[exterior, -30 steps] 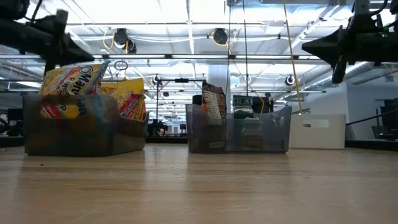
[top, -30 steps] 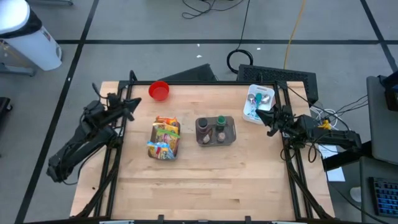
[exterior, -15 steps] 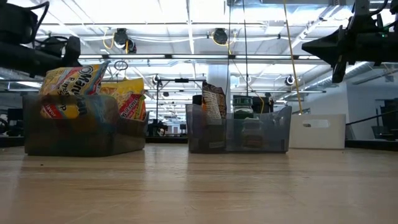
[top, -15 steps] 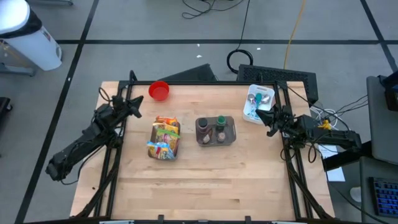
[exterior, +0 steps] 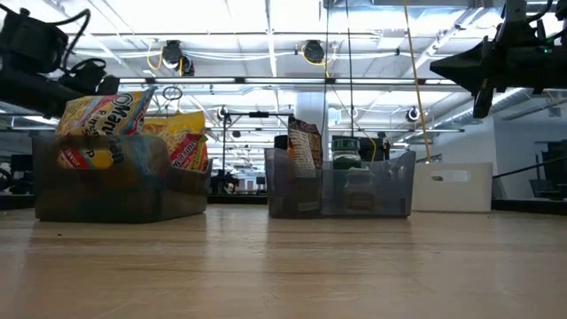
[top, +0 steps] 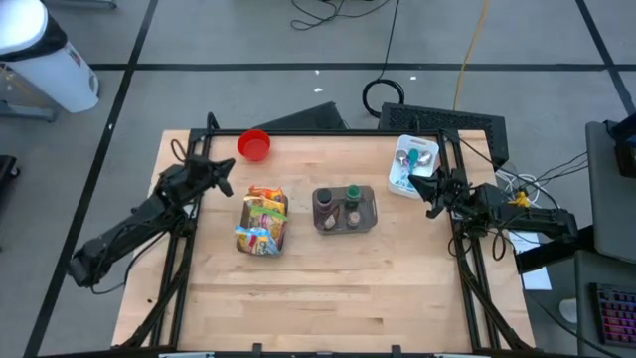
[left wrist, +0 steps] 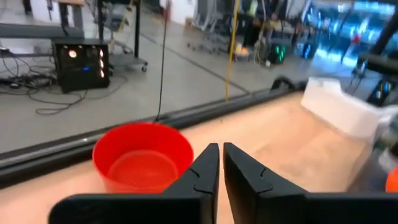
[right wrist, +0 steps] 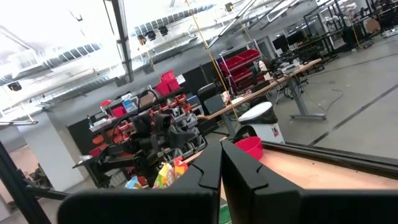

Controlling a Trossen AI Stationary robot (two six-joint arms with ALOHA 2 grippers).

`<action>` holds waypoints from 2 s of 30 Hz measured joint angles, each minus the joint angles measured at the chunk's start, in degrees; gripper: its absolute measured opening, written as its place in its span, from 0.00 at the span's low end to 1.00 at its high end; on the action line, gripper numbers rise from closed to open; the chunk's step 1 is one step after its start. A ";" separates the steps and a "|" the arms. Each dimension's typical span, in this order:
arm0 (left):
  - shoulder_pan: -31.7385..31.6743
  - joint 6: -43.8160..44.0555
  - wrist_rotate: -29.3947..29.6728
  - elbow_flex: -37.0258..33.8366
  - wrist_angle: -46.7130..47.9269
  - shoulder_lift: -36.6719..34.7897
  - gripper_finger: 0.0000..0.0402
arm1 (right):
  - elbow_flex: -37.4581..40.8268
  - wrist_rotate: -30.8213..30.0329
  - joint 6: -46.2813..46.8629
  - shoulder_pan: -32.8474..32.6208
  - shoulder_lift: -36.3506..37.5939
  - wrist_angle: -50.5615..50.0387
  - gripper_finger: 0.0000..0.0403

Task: Pick & Place Food Item
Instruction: Return to Home Position

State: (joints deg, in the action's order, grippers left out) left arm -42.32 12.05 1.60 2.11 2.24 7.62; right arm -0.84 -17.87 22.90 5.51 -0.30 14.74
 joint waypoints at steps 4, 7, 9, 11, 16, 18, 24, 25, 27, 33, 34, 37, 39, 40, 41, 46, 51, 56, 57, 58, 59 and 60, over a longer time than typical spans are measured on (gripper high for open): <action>0.00 -0.25 -0.60 0.00 0.11 3.11 0.08 | 0.00 0.02 -0.01 -0.01 0.00 0.00 0.00; -0.01 4.30 -0.63 0.00 0.09 4.45 0.09 | 0.00 0.01 -0.01 -0.01 0.00 0.00 0.00; -0.02 7.83 -0.62 0.00 0.03 4.90 0.09 | 0.00 0.00 0.01 -0.01 0.00 0.00 0.00; -0.02 11.30 -0.36 -0.05 -0.51 4.91 0.09 | 0.00 0.01 -0.01 -0.01 0.00 -0.02 0.00; -0.02 13.38 -0.01 -0.20 -2.62 4.91 0.09 | 0.00 0.00 -0.01 -0.01 0.00 0.00 0.00; -0.02 12.19 0.01 -0.20 -2.45 4.91 0.09 | 0.00 0.00 -0.01 -0.01 0.00 -0.02 0.00; -0.02 12.30 0.00 -0.20 -2.66 4.91 0.09 | 0.00 0.02 -0.01 -0.01 0.00 0.00 0.00; -0.02 12.33 -0.01 -0.20 -2.68 4.91 0.09 | 0.00 0.00 -0.01 -0.01 0.00 -0.02 0.00; -0.02 12.27 -0.01 -0.20 -2.75 4.91 0.09 | 0.00 0.02 -0.01 -0.01 0.00 0.00 0.00; -0.02 12.33 -0.01 -0.20 -2.80 4.91 0.09 | 0.02 0.00 0.00 -0.01 0.00 -0.01 0.00; -0.02 12.38 -0.01 -0.20 -2.80 4.91 0.09 | 0.02 0.02 -0.01 -0.01 0.00 -0.02 0.00; -0.02 12.29 -0.01 -0.20 -2.80 4.91 0.09 | 0.04 0.00 0.00 -0.01 0.00 0.00 0.00; -0.02 12.35 -0.01 -0.17 -2.80 4.91 0.09 | 0.04 0.02 -0.01 -0.01 0.00 -0.02 0.00; 0.08 12.33 -0.01 -0.17 -2.80 4.89 0.09 | 0.04 0.01 0.00 -0.01 0.00 0.00 0.00; 0.06 12.27 0.01 -0.17 -2.78 4.61 0.09 | 0.04 0.01 -0.01 -0.01 0.00 -0.01 0.00; 0.06 12.27 -0.01 -0.17 -2.73 0.93 0.09 | 0.04 0.00 0.01 0.01 0.00 0.00 0.00; 0.05 12.27 -0.01 -0.17 -2.45 -6.08 0.09 | 0.04 0.01 0.00 -0.01 0.00 0.00 0.00; 0.02 12.27 0.13 -0.07 -5.57 -6.98 0.09 | 0.04 0.02 -0.01 -0.01 0.00 -0.04 0.00; 0.02 12.28 -0.05 -0.06 -6.18 -6.94 0.09 | 0.04 -0.02 0.01 -0.01 0.02 0.00 0.00; 0.02 12.34 -0.28 -0.04 -6.16 -6.93 0.09 | 0.04 0.03 -0.01 -0.01 0.01 0.00 0.00; 0.02 12.40 -0.39 -0.04 -5.79 -6.91 0.09 | 0.04 0.00 0.00 -0.01 0.00 -0.02 0.00; 0.04 12.32 -0.47 -0.07 -5.73 -6.87 0.09 | 0.04 0.00 -0.01 -0.01 0.00 -0.03 0.00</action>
State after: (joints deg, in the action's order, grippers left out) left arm -42.29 24.37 1.13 2.04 -3.49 0.75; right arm -0.80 -17.87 22.90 5.50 -0.30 14.72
